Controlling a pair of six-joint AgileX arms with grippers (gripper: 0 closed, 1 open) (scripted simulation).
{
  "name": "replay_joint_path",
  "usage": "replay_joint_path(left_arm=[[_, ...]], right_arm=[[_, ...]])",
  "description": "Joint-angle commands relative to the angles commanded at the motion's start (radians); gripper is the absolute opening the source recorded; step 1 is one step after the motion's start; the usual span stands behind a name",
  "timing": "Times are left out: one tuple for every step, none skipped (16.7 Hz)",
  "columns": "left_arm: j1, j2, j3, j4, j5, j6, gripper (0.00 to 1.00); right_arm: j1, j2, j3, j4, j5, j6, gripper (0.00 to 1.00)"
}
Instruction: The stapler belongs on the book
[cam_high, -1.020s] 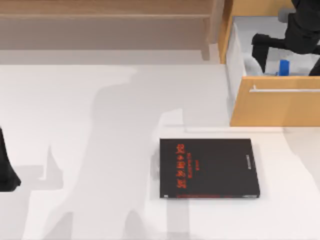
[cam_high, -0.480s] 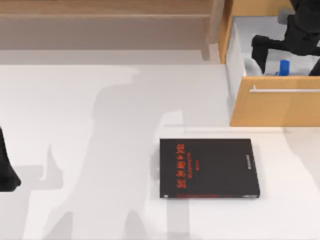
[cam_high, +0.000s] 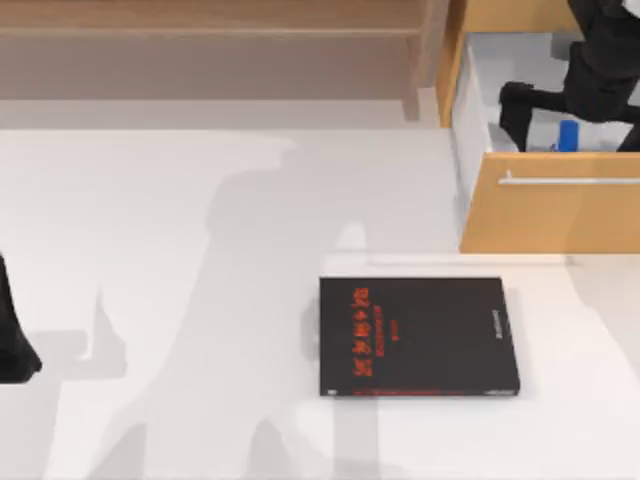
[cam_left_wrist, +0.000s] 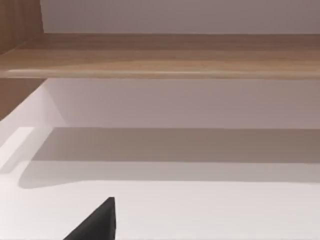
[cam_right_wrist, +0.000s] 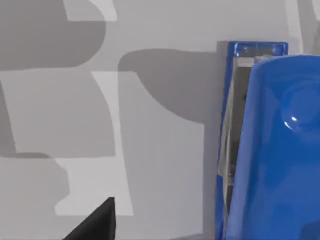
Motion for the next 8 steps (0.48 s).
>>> replay_joint_path(left_arm=[[0.000, 0.000, 0.000, 0.000, 0.000, 0.000, 1.00], [0.000, 0.000, 0.000, 0.000, 0.000, 0.000, 1.00], [0.000, 0.000, 0.000, 0.000, 0.000, 0.000, 1.00], [0.000, 0.000, 0.000, 0.000, 0.000, 0.000, 1.00], [0.000, 0.000, 0.000, 0.000, 0.000, 0.000, 1.00], [0.000, 0.000, 0.000, 0.000, 0.000, 0.000, 1.00], [0.000, 0.000, 0.000, 0.000, 0.000, 0.000, 1.00], [0.000, 0.000, 0.000, 0.000, 0.000, 0.000, 1.00]], right_arm=[[0.000, 0.000, -0.004, 0.004, 0.000, 0.000, 1.00], [0.000, -0.001, -0.007, 0.008, 0.000, 0.000, 1.00], [0.000, -0.001, -0.010, 0.011, 0.000, 0.000, 1.00], [0.000, -0.002, -0.013, 0.014, 0.000, 0.000, 1.00], [0.000, -0.003, -0.017, 0.017, 0.000, 0.000, 1.00], [0.000, -0.004, -0.020, 0.020, 0.000, 0.000, 1.00], [0.000, -0.005, -0.023, 0.025, 0.000, 0.000, 1.00], [0.000, -0.004, -0.026, 0.031, 0.001, 0.000, 1.00]])
